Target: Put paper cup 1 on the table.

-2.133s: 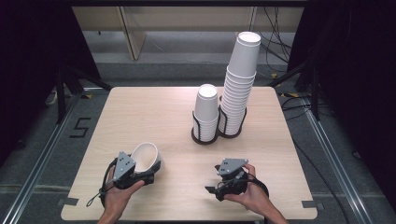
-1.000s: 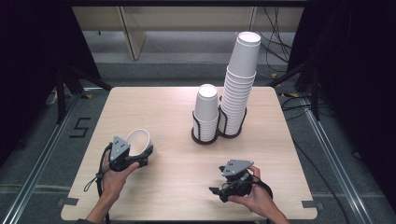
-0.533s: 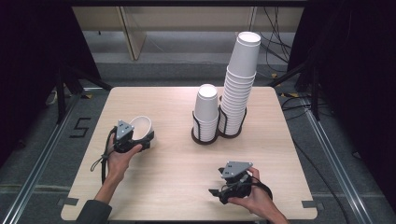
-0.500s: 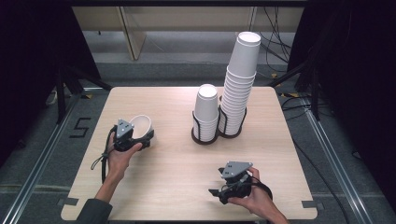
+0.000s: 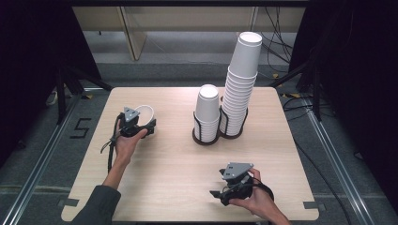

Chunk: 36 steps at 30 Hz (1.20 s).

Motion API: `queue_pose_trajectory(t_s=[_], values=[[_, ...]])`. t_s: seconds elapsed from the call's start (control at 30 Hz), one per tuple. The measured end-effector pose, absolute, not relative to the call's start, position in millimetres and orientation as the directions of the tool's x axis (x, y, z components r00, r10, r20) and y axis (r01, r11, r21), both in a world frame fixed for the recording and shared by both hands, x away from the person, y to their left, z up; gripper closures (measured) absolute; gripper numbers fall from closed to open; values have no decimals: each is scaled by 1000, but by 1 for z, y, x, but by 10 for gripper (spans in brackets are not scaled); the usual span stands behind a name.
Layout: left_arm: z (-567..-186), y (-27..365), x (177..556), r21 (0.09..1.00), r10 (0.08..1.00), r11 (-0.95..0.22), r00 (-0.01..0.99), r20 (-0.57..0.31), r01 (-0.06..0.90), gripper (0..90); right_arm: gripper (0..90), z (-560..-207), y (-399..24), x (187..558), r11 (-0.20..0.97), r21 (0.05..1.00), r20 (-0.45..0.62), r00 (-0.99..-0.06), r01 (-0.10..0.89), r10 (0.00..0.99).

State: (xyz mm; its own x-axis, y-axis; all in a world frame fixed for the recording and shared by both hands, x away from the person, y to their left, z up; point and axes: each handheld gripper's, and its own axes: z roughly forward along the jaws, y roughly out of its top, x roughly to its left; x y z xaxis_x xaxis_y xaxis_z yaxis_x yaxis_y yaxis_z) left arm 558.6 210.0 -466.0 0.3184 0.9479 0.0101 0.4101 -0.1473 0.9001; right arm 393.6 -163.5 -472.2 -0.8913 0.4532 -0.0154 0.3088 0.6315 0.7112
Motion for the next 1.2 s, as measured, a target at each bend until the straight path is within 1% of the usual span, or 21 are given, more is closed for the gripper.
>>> queue_pose_trajectory(t_s=[0.07,0.17,0.27,0.4,0.5,0.67,0.7,0.93,0.97,1.2], values=[[-466,207,564,896,948,-156,318,18,415,157,209,-473,-163,395,640,715,-37,-899,281,435],[-465,204,571,888,949,-178,314,41,423,155,209,-473,-162,392,629,713,-11,-892,310,452],[-465,202,577,888,953,-181,300,51,422,153,209,-473,-163,393,628,720,-19,-897,295,442],[-467,204,582,885,956,-170,289,42,433,150,207,-473,-164,394,634,719,-24,-900,286,434],[-473,204,585,875,960,-184,273,62,448,141,207,-474,-164,393,632,717,-16,-899,295,437],[-475,202,587,882,968,-163,245,56,441,126,206,-474,-163,393,631,715,-11,-899,299,438],[-475,202,587,883,968,-166,245,60,438,124,206,-475,-163,392,623,714,4,-892,319,451],[-477,201,587,880,966,-177,251,68,441,117,207,-474,-163,392,630,709,3,-894,319,449],[-477,202,588,878,965,-168,256,54,448,116,208,-474,-163,391,625,708,14,-893,327,451],[-479,204,586,864,958,-178,282,44,470,123,208,-475,-162,391,635,707,-1,-897,313,443]])
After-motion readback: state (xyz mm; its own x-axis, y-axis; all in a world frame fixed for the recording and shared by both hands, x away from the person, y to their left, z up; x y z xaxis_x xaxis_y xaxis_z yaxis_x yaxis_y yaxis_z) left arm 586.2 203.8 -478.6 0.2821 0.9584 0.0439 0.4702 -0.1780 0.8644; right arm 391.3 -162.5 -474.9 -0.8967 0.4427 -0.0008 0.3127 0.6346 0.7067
